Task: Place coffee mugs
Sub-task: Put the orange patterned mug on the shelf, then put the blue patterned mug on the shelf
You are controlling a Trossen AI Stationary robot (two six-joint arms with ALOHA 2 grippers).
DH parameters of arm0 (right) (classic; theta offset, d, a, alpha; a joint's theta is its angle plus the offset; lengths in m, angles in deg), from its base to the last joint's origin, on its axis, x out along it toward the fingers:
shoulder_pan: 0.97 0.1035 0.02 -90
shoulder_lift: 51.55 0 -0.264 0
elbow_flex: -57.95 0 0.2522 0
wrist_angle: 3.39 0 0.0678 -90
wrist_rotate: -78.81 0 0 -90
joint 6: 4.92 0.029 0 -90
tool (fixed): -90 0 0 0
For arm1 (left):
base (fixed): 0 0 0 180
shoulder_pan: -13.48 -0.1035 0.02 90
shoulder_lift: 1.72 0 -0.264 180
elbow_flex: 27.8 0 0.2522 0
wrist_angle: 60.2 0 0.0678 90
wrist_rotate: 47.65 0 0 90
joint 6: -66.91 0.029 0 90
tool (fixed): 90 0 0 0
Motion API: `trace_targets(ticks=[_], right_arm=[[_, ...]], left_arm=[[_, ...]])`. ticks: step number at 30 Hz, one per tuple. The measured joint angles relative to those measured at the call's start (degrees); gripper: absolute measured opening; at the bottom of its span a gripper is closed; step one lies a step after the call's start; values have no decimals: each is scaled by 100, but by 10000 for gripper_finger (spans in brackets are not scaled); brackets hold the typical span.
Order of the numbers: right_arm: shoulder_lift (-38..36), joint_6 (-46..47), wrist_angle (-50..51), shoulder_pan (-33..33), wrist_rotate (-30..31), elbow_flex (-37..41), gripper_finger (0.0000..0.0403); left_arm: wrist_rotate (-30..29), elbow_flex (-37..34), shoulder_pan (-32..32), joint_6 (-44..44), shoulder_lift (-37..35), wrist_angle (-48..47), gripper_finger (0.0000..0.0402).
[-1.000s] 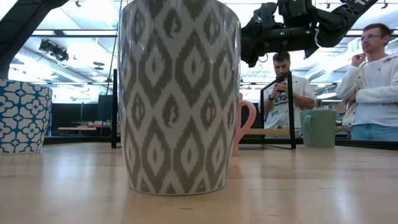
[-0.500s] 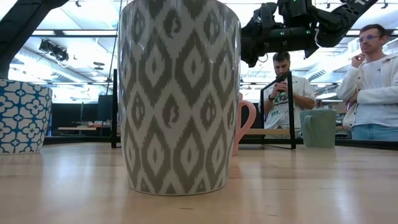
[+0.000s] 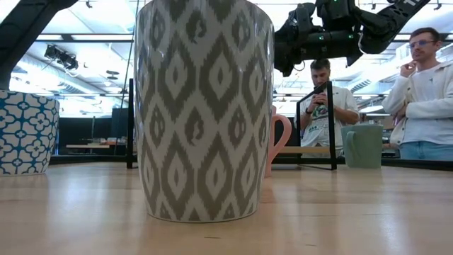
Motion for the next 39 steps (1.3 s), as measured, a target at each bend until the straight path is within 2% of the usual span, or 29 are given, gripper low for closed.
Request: trace_targets(ticks=[12, 23, 30, 35, 39], right_arm=[[1, 0, -1, 0, 0, 0, 250], [2, 0, -2, 2, 0, 0, 250], [2, 0, 0, 2, 0, 2, 250], [2, 2, 0, 2, 0, 2, 250], [2, 17, -2, 2, 0, 2, 250]], left_arm=[[0, 2, 0, -103, -67, 4, 190], [18, 9, 185, -253, -854, 51, 190], [17, 9, 707, -596, -1637, 27, 190], [-19, 9, 1249, -1195, -2054, -81, 190], [-392, -104, 1750, -1569, -2207, -155, 190]])
